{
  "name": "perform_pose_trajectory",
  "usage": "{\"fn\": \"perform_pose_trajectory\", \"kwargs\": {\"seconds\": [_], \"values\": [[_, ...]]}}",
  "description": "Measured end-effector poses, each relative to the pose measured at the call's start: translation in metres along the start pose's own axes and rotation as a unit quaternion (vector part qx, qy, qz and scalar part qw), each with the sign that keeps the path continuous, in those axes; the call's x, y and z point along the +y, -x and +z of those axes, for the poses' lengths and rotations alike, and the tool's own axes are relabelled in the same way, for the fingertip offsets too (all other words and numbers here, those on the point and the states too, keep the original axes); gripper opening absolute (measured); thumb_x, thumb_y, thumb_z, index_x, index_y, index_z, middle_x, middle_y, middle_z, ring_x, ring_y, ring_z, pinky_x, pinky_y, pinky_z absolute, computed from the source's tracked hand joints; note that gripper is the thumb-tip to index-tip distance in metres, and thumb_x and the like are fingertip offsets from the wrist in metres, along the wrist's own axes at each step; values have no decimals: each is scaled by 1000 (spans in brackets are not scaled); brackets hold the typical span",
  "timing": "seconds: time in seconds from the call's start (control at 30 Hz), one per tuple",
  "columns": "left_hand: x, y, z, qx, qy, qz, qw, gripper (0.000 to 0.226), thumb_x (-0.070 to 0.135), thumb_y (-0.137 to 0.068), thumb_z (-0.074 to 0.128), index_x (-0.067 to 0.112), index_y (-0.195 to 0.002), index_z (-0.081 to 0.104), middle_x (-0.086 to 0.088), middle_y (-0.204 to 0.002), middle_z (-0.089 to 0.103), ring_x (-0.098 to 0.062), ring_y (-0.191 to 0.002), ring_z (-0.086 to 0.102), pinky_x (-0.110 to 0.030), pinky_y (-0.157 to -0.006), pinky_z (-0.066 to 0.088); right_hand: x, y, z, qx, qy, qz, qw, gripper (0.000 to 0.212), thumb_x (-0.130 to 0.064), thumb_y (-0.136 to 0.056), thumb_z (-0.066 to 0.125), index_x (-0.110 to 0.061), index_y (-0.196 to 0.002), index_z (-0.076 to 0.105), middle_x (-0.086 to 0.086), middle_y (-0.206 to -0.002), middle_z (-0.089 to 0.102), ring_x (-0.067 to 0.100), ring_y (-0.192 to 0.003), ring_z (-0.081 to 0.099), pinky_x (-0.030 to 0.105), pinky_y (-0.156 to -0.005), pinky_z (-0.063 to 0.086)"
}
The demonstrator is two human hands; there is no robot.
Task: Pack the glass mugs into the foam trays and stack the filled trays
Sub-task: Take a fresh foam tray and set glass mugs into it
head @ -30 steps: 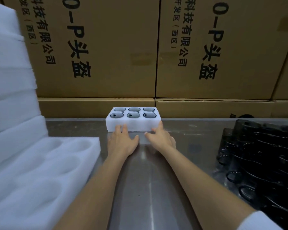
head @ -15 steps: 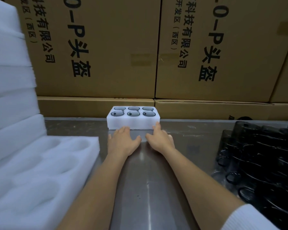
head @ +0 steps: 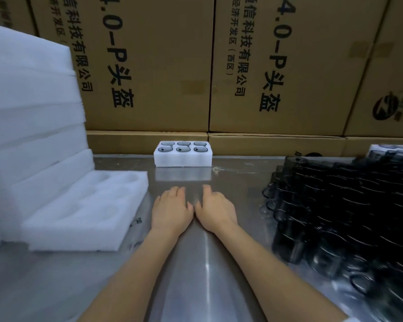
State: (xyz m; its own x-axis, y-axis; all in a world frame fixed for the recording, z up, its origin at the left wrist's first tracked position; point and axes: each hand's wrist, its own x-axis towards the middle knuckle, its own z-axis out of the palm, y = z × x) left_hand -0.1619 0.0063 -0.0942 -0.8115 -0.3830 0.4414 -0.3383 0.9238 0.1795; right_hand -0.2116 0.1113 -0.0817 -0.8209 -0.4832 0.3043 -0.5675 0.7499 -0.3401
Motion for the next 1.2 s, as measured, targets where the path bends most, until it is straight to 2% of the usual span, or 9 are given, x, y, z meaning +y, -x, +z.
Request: {"fn": "perform_pose_trajectory", "kwargs": {"seconds": [0.13, 0.23, 0.47, 0.6, 0.7, 0.9, 1.0, 1.1, 1.2], "values": [[8, 48, -22, 31, 10, 26, 999, 48, 27, -90, 42, 13, -136, 42, -3, -137, 48, -19, -124, 44, -31, -104, 33, 0, 50, -18, 13, -7, -11, 1000, 35, -25, -92, 42, -12, -125, 45, 12, -117, 60, 30, -109, 54, 35, -81, 41], [11, 81, -38, 41, -7, -1, 999, 47, 29, -87, 46, 14, -131, 47, -3, -137, 47, -20, -129, 39, -37, -107, 29, 2, 83, -31, 15, -22, -18, 999, 29, -23, -92, 42, -13, -118, 50, 8, -115, 60, 27, -109, 53, 34, -81, 42], [1, 110, -58, 41, -53, -132, 989, 39, 33, -81, 51, 14, -113, 62, -12, -155, 18, -28, -144, 3, -50, -112, -6, 12, 140, -49, 11, -53, -38, 998, 25, -23, -92, 44, -20, -112, 58, -4, -116, 62, 18, -114, 50, 31, -84, 41], [-2, 108, -65, 11, -65, -205, 977, 46, 36, -83, 48, 12, -121, 57, -16, -157, 4, -36, -143, -4, -56, -112, -3, 17, 166, -55, 18, -71, -54, 996, 25, -23, -91, 44, -23, -110, 60, -7, -112, 63, 15, -111, 51, 28, -80, 38], [-6, 107, -69, -7, -98, -209, 973, 48, 40, -86, 43, 15, -125, 55, -14, -156, 11, -37, -141, 4, -58, -111, 3, 24, 182, -59, -2, -88, -72, 994, 27, -23, -91, 45, -24, -114, 61, -8, -115, 63, 12, -113, 51, 26, -87, 39], [-23, 125, -88, 67, -91, -175, 978, 23, 17, -79, 61, 8, -100, 63, -19, -115, 50, -33, -112, 42, -58, -105, 15, 34, 197, -68, -27, -148, -48, 987, 28, -22, -91, 48, -27, -117, 58, -10, -117, 62, 9, -112, 52, 24, -92, 41], [-41, 136, -101, 113, -69, -127, 983, 4, 7, -78, 62, 7, -80, 59, -14, -84, 53, -34, -84, 54, -59, -99, 22, 34, 195, -70, -20, -228, 7, 973, 30, -21, -91, 50, -28, -119, 55, -12, -114, 65, 9, -109, 57, 27, -95, 42], [-54, 145, -111, 124, 47, -47, 990, 19, 13, -84, 63, 13, -72, 49, -5, -75, 48, -34, -70, 52, -44, -71, 39, 34, 194, -72, 7, -311, 54, 949, 30, -19, -92, 51, -24, -122, 54, -8, -104, 68, 13, -98, 61, 31, -90, 46], [-51, 153, -125, 149, 122, 20, 981, 35, 23, -90, 60, 22, -65, 34, 1, -63, 41, -24, -59, 42, -40, -51, 36, 35, 194, -76, 34, -331, 67, 941, 29, -22, -94, 51, -24, -123, 53, -11, -101, 66, 8, -93, 59, 26, -84, 44]]}}
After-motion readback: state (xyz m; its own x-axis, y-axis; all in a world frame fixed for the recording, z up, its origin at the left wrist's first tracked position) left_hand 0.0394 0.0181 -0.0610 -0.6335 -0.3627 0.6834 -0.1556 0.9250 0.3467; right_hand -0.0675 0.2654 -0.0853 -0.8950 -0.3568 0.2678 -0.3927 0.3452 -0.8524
